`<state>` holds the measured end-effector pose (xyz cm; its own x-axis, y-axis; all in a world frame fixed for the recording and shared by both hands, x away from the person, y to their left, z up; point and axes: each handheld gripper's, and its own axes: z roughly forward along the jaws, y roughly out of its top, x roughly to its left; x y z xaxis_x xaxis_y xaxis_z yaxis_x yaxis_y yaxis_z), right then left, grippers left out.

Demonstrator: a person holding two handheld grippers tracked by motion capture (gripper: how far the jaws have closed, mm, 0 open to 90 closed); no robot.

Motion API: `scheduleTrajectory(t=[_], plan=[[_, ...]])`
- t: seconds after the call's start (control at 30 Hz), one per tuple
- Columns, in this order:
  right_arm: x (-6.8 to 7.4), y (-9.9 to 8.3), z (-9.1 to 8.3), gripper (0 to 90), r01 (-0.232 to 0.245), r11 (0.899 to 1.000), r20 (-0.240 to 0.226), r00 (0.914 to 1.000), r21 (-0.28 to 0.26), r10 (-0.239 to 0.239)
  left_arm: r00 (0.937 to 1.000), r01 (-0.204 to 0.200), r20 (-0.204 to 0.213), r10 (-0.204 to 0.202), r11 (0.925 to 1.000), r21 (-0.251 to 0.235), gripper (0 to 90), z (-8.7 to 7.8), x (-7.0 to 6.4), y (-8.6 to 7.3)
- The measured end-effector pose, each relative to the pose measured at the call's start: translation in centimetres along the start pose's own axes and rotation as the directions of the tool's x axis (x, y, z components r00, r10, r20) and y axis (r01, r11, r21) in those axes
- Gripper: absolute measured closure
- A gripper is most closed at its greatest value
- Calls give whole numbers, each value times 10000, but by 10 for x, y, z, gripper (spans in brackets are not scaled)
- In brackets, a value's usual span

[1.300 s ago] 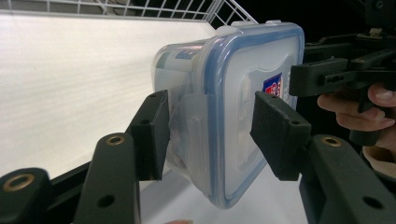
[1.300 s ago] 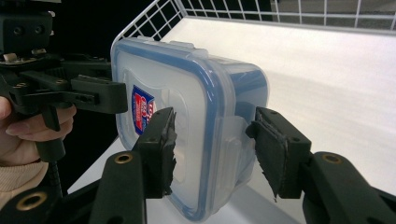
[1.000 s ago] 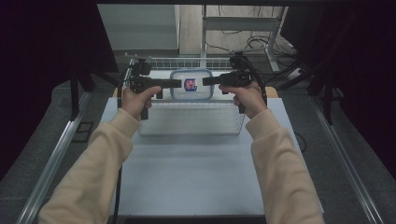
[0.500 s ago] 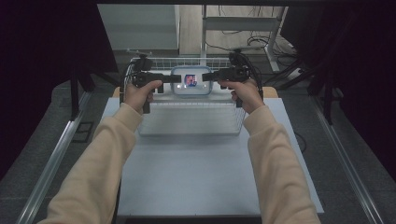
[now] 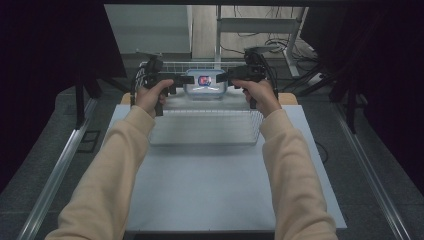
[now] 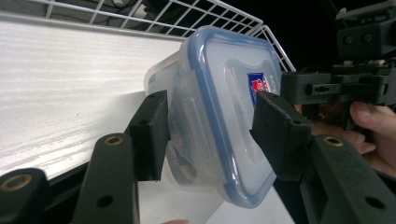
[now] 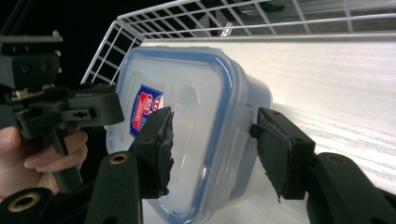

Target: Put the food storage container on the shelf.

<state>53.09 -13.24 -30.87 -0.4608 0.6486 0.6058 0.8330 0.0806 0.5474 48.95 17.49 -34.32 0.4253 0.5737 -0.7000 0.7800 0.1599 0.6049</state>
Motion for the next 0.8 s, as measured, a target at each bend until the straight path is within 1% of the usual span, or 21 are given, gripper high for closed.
scheduleTrajectory(t=[0.17,0.27,0.4,0.53,0.8], plan=[[-2,5,3,471,-364,9993,194,9992,25,364,9990,417,143,-416,9991,-85,461,4,7,1],[-5,7,5,471,-560,9984,191,9983,56,559,9981,576,246,-573,9983,-111,455,6,10,1],[-7,7,6,475,-660,9978,110,9978,15,660,9982,547,244,-543,9984,-171,456,7,10,2],[-7,6,6,474,-652,9979,104,9978,-54,653,9983,533,228,-528,9983,-228,455,7,10,1],[-5,4,5,470,-511,9984,177,9985,-242,516,9993,375,29,-375,9988,-312,440,8,6,0]])
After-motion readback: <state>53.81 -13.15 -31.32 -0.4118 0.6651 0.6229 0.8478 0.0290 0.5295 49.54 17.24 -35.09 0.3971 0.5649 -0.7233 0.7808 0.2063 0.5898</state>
